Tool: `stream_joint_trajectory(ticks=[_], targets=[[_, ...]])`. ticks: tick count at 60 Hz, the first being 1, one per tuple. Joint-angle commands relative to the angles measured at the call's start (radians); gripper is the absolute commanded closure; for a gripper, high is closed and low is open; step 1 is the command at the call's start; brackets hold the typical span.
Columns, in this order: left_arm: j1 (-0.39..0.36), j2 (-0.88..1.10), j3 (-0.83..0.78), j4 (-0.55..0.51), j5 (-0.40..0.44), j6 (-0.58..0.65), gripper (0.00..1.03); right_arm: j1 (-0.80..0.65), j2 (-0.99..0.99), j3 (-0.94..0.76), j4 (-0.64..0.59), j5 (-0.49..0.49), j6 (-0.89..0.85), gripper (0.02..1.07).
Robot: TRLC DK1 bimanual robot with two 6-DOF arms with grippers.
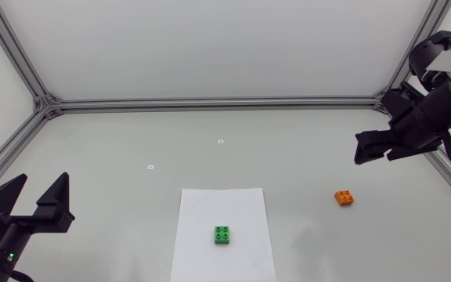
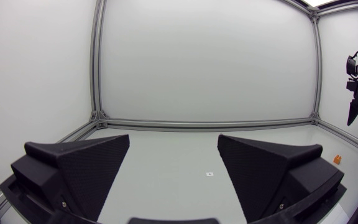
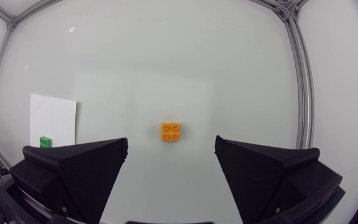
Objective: Pick up the orange 2x2 brick with the right arm and stack it on top of the green 2x2 brick in the center
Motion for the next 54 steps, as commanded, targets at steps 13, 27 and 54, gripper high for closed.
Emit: stream_joint_trajectory(ticks=[13, 27, 54], targets=[[0.003, -0.008, -0.041, -0.015, 0.004, 0.013, 0.04, 0.01, 0.096, -0.107, 0.053, 0.004, -0.026, 0.07], [0.003, -0.008, -0.041, -0.015, 0.004, 0.013, 0.04, 0.004, 0.185, -0.168, 0.139, 0.001, -0.012, 0.07], [0.003, -0.008, -0.041, -0.013, 0.004, 0.013, 0.04, -0.001, 0.336, -0.18, 0.259, 0.029, 0.028, 0.08]])
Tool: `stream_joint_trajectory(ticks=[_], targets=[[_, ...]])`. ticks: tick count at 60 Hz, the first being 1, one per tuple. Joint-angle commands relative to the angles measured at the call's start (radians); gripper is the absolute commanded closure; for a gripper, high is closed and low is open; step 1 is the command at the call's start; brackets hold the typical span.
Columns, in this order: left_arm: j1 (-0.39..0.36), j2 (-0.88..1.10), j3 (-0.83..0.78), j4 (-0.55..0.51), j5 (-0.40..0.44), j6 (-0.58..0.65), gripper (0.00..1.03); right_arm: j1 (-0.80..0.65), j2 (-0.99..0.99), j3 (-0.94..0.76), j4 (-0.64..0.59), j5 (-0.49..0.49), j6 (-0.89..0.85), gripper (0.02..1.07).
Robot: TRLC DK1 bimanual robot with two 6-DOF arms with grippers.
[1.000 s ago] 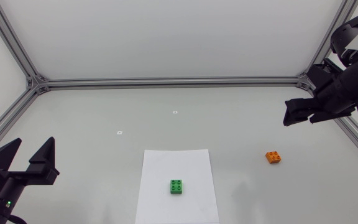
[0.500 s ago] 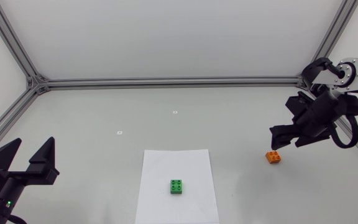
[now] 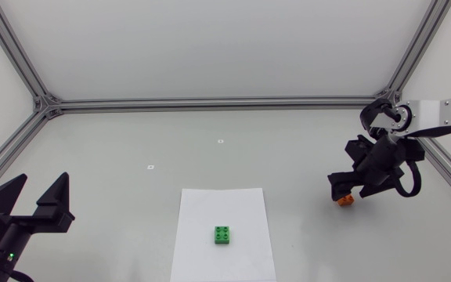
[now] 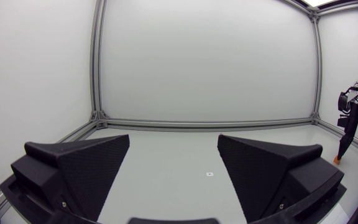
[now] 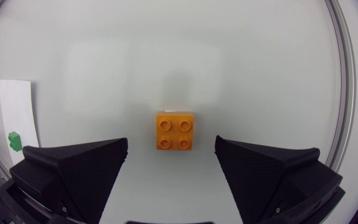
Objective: Pick up the orange 2x2 brick with the right arm and stack it on top of the green 2x2 brick in the center
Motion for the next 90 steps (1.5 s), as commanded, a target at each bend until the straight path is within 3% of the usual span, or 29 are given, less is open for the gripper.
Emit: stream_joint_trajectory(ticks=[1, 6, 15, 20, 32, 39, 66, 90], targets=[[0.003, -0.008, -0.041, -0.015, 0.004, 0.013, 0.04, -0.006, 0.036, -0.01, 0.011, 0.012, 0.023, 0.09], [0.003, -0.008, -0.041, -0.015, 0.004, 0.013, 0.04, -0.006, 0.043, -0.008, 0.023, 0.012, 0.025, 0.17], [0.003, -0.008, -0.041, -0.015, 0.004, 0.013, 0.04, -0.005, 0.06, -0.005, 0.029, 0.013, 0.037, 0.17], [0.003, -0.008, -0.041, -0.015, 0.004, 0.013, 0.04, -0.002, 0.06, -0.005, 0.037, 0.013, 0.038, 0.29], [0.003, -0.008, -0.041, -0.015, 0.004, 0.013, 0.04, 0.0, 0.06, -0.001, 0.037, 0.018, 0.041, 0.3], [0.003, -0.008, -0.041, -0.013, 0.004, 0.013, 0.04, 0.001, 0.059, 0.001, 0.038, 0.018, 0.041, 0.38], [0.003, -0.008, -0.041, -0.013, 0.004, 0.013, 0.04, 0.014, 0.06, -0.002, 0.043, 0.018, 0.043, 0.48], [0.003, -0.008, -0.041, -0.015, 0.004, 0.013, 0.04, 0.023, 0.066, -0.002, 0.049, 0.02, 0.043, 0.48]])
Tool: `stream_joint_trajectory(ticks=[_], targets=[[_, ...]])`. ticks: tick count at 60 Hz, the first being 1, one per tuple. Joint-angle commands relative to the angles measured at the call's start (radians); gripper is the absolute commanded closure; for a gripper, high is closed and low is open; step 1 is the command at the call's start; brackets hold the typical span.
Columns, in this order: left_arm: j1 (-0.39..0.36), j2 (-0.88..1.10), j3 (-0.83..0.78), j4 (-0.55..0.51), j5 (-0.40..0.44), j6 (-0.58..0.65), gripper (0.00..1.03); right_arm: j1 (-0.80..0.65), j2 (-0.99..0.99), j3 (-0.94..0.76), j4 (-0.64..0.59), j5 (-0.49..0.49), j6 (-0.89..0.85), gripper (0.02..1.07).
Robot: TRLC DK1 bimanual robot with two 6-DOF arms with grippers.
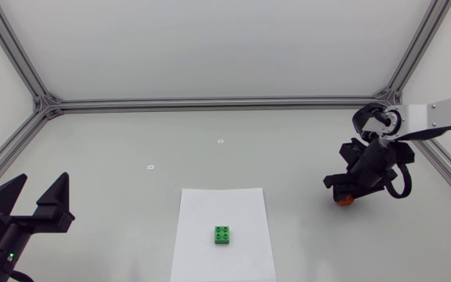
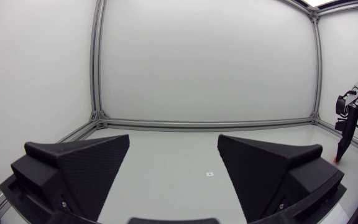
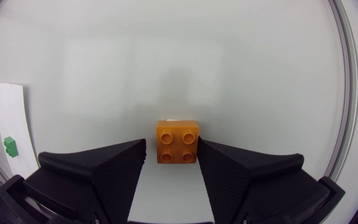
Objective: Pick up the orange 2x2 brick with the right arm and stack it on top of the green 2x2 brick in the center
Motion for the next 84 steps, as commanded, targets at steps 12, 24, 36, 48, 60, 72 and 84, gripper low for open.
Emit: stream_joint_trajectory(ticks=[12, 24, 36, 48, 60, 72, 84], targets=[[0.003, -0.008, -0.041, -0.014, 0.004, 0.013, 0.04, -0.007, 0.016, 0.004, 0.004, 0.009, 0.011, 0.54], [0.003, -0.008, -0.041, -0.014, 0.004, 0.013, 0.04, -0.007, 0.016, 0.001, 0.007, 0.01, 0.01, 0.59], [0.003, -0.008, -0.041, -0.015, 0.004, 0.013, 0.04, -0.012, 0.016, -0.005, 0.015, 0.01, -0.003, 0.7], [0.003, -0.008, -0.041, -0.015, 0.004, 0.013, 0.04, -0.009, -0.034, -0.022, 0.021, 0.009, -0.033, 0.75], [0.003, -0.008, -0.041, -0.014, 0.004, 0.013, 0.04, 0.046, -0.192, -0.013, -0.068, 0.009, -0.145, 0.78], [0.003, -0.008, -0.041, -0.015, 0.004, 0.013, 0.04, 0.169, -0.306, -0.022, -0.131, 0.026, -0.254, 0.78], [0.003, -0.008, -0.041, -0.015, 0.004, 0.013, 0.04, 0.324, -0.376, -0.059, -0.147, 0.032, -0.306, 0.78]])
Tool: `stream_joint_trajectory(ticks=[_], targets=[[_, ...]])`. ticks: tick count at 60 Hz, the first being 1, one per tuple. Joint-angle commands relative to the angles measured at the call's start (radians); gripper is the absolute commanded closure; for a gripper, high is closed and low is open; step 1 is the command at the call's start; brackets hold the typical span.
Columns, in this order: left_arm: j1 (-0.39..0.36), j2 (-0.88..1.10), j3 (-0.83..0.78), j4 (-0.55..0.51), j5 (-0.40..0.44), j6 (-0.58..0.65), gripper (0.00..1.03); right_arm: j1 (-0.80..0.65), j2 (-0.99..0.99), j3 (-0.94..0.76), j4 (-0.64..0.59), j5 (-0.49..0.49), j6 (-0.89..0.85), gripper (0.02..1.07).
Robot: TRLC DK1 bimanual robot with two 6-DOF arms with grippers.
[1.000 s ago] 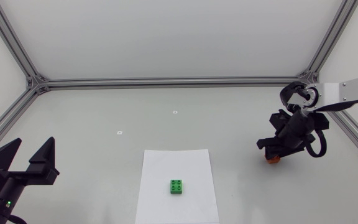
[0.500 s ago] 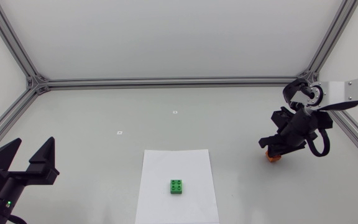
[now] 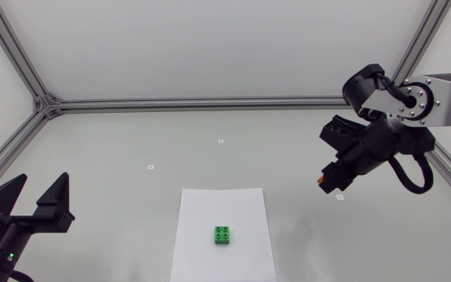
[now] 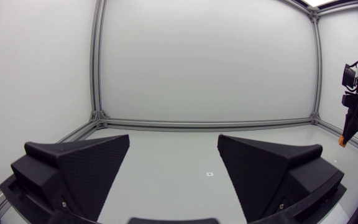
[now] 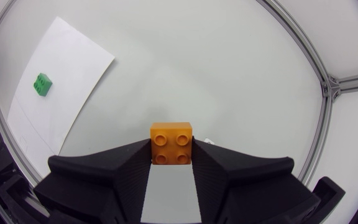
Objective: Pick up the orange 2x2 brick with the right arm and stack it on top of the green 2x2 brick in the center
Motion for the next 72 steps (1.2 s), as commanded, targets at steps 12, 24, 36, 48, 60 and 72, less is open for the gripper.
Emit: stream_joint_trajectory(ticks=[12, 24, 36, 48, 60, 72], targets=[[0.003, -0.008, -0.041, -0.014, 0.004, 0.013, 0.04, 0.228, -0.013, -0.047, -0.07, 0.012, -0.016, 0.78], [0.003, -0.008, -0.041, -0.015, 0.004, 0.013, 0.04, 0.347, 0.007, -0.048, -0.05, 0.012, -0.037, 0.81], [0.003, -0.008, -0.041, -0.015, 0.004, 0.013, 0.04, 0.493, 0.053, -0.033, -0.018, 0.012, -0.04, 0.83], [0.003, -0.008, -0.041, -0.015, 0.004, 0.013, 0.04, 0.603, 0.101, -0.005, 0.007, 0.013, -0.068, 0.83], [0.003, -0.008, -0.041, -0.015, 0.006, 0.013, 0.04, 0.663, 0.152, 0.042, 0.016, 0.015, -0.102, 0.83], [0.003, -0.008, -0.041, -0.014, 0.004, 0.013, 0.04, 0.689, 0.213, 0.096, 0.027, 0.021, -0.136, 0.83]])
